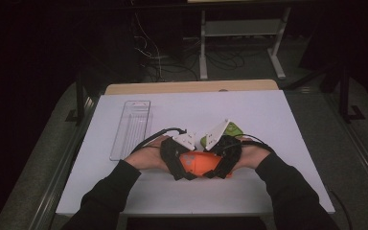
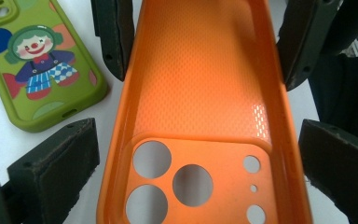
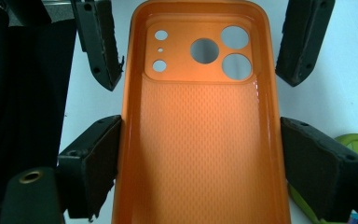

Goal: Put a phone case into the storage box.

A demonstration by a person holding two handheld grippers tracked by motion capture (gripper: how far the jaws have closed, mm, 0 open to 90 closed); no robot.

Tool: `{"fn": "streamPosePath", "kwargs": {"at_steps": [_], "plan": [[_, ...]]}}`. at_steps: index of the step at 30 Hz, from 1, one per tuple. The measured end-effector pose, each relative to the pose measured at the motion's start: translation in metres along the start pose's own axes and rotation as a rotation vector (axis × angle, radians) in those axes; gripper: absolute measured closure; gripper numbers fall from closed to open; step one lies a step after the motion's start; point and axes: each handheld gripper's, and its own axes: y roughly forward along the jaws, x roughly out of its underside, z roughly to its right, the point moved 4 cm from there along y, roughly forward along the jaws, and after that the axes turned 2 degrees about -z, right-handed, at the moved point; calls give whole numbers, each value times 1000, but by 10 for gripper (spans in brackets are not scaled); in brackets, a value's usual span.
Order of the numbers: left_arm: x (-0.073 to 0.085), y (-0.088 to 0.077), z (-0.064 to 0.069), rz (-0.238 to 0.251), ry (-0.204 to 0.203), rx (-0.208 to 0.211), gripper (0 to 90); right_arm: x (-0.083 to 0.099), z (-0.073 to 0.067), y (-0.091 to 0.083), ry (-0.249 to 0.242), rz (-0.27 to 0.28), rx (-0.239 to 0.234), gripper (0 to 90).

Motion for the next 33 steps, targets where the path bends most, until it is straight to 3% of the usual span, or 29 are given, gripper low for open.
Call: {"fn": "streamPosePath", "kwargs": {"at_steps": [5, 7, 10, 14, 23, 28, 33], "plan": [[1, 2, 1, -10, 2, 12, 0, 0, -1, 0, -1, 2, 3, 154], [1, 2, 1, -17, 11, 7, 64, -1, -1, -1, -6, 3, 5, 154], [1, 3, 3, -10, 0, 16, 76, -2, -1, -1, -18, 11, 2, 154], [0, 3, 2, -15, 20, 14, 125, -2, -1, -2, -23, 10, 2, 154], [0, 3, 3, -10, 17, 25, 150, -1, -1, -2, -22, 10, -7, 152], [0, 3, 3, 0, 5, 29, 155, 0, -2, -2, -1, 16, -19, 147], [1, 1, 1, 8, -14, 11, 156, 0, 2, -10, 47, 58, -7, 72]]}}
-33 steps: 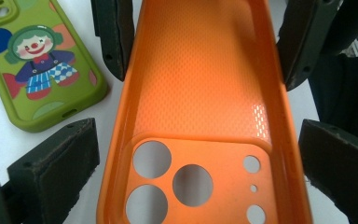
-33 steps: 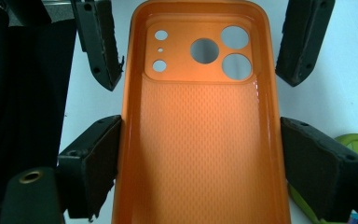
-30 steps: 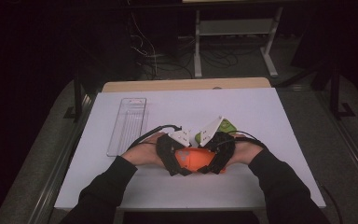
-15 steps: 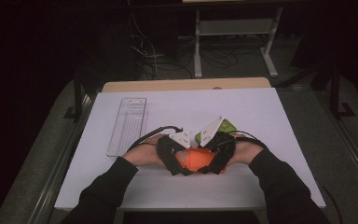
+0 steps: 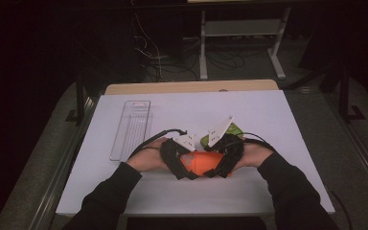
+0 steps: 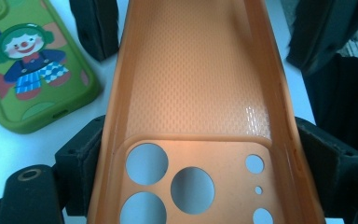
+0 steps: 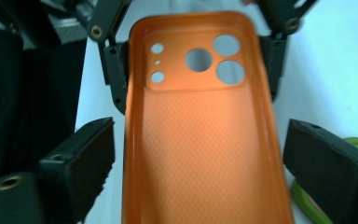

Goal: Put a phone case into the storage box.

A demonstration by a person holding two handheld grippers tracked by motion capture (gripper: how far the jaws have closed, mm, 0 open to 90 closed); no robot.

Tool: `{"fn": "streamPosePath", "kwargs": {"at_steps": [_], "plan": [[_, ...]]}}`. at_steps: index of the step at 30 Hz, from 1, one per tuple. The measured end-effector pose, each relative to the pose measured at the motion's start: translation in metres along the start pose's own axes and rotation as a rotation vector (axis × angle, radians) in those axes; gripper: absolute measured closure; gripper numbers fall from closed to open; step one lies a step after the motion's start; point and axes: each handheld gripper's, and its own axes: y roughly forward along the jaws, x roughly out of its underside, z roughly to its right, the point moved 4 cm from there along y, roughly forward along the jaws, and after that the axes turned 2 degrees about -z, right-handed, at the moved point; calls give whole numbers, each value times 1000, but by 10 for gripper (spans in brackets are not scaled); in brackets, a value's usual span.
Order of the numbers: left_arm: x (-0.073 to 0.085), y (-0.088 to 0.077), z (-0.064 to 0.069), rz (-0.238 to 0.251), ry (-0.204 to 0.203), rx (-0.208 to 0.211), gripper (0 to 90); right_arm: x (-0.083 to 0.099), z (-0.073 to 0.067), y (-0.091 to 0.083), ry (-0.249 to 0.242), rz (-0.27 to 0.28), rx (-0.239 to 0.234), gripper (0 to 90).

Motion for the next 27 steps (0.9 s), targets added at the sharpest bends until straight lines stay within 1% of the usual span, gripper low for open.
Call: {"fn": "streamPosePath", "kwargs": {"at_steps": [2, 4, 5, 6, 8, 9, 11, 12, 13, 14, 15, 17, 18, 19, 20, 22, 24, 25, 26, 27], "plan": [[1, 0, -1, 13, -20, -5, 156, 1, 2, -4, 19, 17, 24, 66], [2, -1, -1, 19, -41, -15, 155, 3, 5, -9, 49, 21, 50, 59], [3, -1, -1, 35, -60, -25, 155, 4, 6, -10, 64, 21, 56, 59], [4, -2, -1, 34, -69, -34, 156, 7, 6, -14, 109, 10, 66, 58], [5, -3, -2, 27, -88, -50, 155, 10, 9, -18, 137, 25, 87, 58], [6, -4, -3, 27, -91, -65, 155, 11, 11, -20, 142, 30, 102, 58], [8, -6, -4, 32, -118, -76, 155, 15, 16, -23, 152, 49, 135, 47], [9, -7, -4, 29, -131, -86, 155, 17, 17, -25, 172, 51, 149, 43], [10, -7, -4, 31, -139, -94, 155, 19, 18, -27, 204, 56, 166, 40], [12, -7, -5, 27, -144, -108, 155, 21, 19, -28, 211, 64, 180, 36], [13, -7, -5, 25, -160, -118, 155, 23, 21, -29, 221, 68, 191, 34], [15, -8, -6, 19, -171, -140, 155, 26, 19, -32, 298, 79, 216, 27], [16, -9, -6, 16, -182, -155, 155, 27, 20, -33, 304, 80, 226, 27], [16, -9, -7, 19, -191, -172, 155, 28, 18, -34, 351, 93, 228, 27], [17, -10, -8, 21, -206, -189, 155, 29, 18, -34, 356, 98, 237, 27], [18, -13, -10, 21, -231, -215, 155, 32, 19, -35, 377, 108, 272, 26], [18, -15, -12, 26, -248, -241, 155, 34, 19, -35, 392, 110, 289, 16], [18, -16, -12, 40, -270, -261, 156, 36, 20, -35, 398, 113, 315, 16], [18, -17, -13, 37, -275, -269, 155, 37, 19, -34, 415, 122, 332, 16], [19, -19, -15, 29, -282, -285, 156, 38, 18, -34, 431, 125, 328, 15]]}}
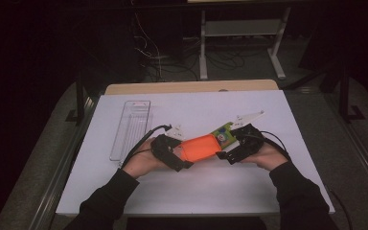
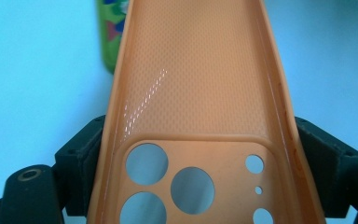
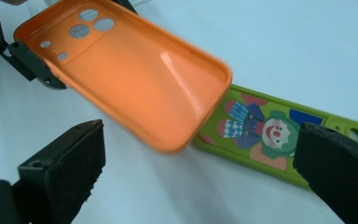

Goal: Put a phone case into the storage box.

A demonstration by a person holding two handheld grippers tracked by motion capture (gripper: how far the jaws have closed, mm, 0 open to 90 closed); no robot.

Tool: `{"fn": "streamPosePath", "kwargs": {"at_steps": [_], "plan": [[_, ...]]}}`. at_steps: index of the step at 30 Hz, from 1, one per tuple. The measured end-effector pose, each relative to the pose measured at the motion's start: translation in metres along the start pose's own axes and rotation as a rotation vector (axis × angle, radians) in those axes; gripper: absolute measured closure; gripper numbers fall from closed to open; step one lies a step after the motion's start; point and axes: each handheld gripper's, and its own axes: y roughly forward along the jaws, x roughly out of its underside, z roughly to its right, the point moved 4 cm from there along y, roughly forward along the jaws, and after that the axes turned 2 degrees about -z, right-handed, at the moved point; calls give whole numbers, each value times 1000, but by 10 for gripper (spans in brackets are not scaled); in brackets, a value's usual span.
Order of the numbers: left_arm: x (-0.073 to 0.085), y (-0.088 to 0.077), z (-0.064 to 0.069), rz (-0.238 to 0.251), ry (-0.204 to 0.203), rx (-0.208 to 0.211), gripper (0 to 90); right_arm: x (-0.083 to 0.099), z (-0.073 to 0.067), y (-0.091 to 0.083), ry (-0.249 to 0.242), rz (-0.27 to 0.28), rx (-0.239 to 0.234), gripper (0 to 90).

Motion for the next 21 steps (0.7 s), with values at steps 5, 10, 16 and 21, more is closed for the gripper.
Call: {"fn": "streamPosePath", "kwargs": {"at_steps": [5, 10, 16, 21], "plan": [[1, -1, -3, 15, -58, -41, 156, 9, 0, 3, 48, 20, 51, 14], [1, -3, -6, 11, -99, -57, 155, 19, -2, 8, 110, 59, 103, 12], [1, -2, -7, 6, -107, -67, 155, 28, -4, 16, 161, 95, 134, 13], [1, -1, -6, 11, -112, -62, 155, 31, -4, 24, 186, 102, 133, 13]]}}
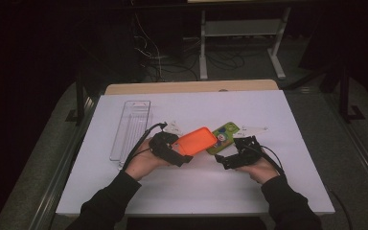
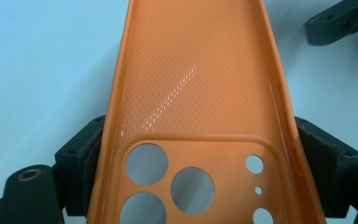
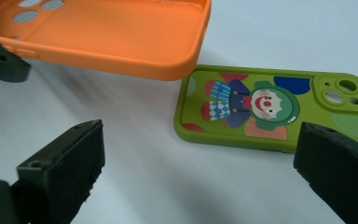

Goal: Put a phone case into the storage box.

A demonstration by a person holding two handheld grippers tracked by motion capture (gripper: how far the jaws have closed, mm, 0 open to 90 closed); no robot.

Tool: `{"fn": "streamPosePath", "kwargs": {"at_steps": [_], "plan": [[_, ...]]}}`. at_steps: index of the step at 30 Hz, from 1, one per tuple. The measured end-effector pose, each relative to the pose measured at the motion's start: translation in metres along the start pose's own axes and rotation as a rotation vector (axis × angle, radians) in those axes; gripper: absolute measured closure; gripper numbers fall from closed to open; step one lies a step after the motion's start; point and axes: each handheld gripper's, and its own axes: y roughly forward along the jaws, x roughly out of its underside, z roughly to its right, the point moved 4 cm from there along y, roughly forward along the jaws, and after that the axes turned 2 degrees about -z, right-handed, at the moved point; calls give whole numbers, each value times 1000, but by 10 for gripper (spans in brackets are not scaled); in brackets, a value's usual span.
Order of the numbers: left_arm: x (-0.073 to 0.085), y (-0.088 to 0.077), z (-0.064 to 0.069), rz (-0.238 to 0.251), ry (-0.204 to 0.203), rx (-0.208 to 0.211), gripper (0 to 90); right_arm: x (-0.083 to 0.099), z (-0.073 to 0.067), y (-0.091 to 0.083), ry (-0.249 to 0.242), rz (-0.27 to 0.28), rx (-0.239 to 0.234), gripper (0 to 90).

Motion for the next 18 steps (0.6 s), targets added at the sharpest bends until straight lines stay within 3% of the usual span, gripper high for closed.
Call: {"fn": "streamPosePath", "kwargs": {"at_steps": [9, 11, 18], "plan": [[1, 1, 0, -10, 8, 8, 155, -1, -4, 4, -113, 15, 63, 13], [1, 1, 0, -14, 15, 10, 155, -1, -3, 4, -167, 11, 89, 13], [1, 2, 1, -18, 18, 11, 156, -1, -5, 4, -264, 19, 144, 13]]}}
